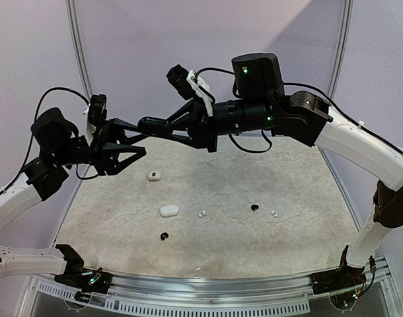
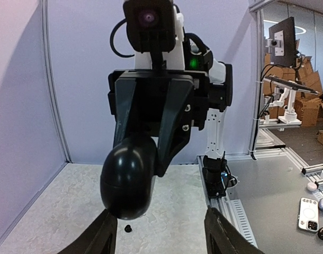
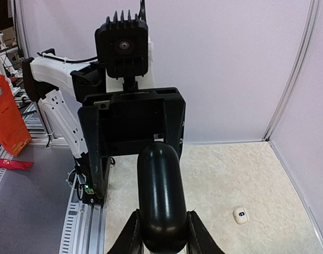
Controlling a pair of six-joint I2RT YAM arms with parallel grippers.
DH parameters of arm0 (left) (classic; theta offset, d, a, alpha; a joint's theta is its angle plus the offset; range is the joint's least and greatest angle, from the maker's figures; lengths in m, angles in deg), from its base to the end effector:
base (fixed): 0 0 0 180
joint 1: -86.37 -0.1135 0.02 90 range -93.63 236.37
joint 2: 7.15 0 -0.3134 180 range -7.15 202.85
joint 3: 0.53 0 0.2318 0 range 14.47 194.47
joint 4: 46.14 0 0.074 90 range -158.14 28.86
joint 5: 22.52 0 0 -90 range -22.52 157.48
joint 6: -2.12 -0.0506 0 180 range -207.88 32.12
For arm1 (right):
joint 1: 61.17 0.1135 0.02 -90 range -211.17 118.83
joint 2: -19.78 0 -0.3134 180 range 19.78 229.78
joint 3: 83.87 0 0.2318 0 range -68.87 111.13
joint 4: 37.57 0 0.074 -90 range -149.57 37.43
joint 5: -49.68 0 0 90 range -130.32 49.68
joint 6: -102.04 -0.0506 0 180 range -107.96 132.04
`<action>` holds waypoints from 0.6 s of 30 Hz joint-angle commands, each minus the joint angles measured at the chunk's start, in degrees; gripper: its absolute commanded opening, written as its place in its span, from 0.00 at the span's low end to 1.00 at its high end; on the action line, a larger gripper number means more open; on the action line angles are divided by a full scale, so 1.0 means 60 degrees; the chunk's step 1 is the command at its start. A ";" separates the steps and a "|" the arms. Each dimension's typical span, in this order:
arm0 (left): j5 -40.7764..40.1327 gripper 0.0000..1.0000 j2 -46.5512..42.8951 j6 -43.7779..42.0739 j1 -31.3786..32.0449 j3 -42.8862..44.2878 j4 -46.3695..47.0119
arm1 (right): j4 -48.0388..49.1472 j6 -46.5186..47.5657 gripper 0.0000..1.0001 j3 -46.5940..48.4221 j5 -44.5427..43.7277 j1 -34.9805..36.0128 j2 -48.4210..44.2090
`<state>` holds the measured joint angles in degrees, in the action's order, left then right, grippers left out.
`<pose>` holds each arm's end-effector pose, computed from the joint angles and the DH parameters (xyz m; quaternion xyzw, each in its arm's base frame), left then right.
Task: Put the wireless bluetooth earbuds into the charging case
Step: Pass from the right arm to the left
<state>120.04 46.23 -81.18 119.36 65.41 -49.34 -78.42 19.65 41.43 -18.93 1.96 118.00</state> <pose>0.1146 -0.1223 0.4325 0.4607 0.4882 -0.5016 0.5458 0.1593 0.3552 0.5004 -0.5409 0.5641 0.4117 0.4687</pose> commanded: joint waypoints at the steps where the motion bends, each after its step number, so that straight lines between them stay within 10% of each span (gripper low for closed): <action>1: 0.0248 0.58 0.0061 0.0233 0.0068 0.0028 0.0333 | -0.0912 0.0140 0.00 0.0515 -0.0642 0.0195 0.0128; 7: -0.0139 0.60 0.0038 0.0174 0.0111 0.0131 0.0072 | -0.1231 0.0424 0.00 0.0601 -0.0721 0.0332 0.0180; 18: -0.0077 0.34 0.0234 -0.0105 0.0155 0.0395 -0.0380 | -0.1245 0.0503 0.00 0.0557 -0.0801 0.0348 0.0220</action>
<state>119.12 46.93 -81.01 119.47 66.44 -50.04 -85.17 22.17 43.75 -22.69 3.71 118.44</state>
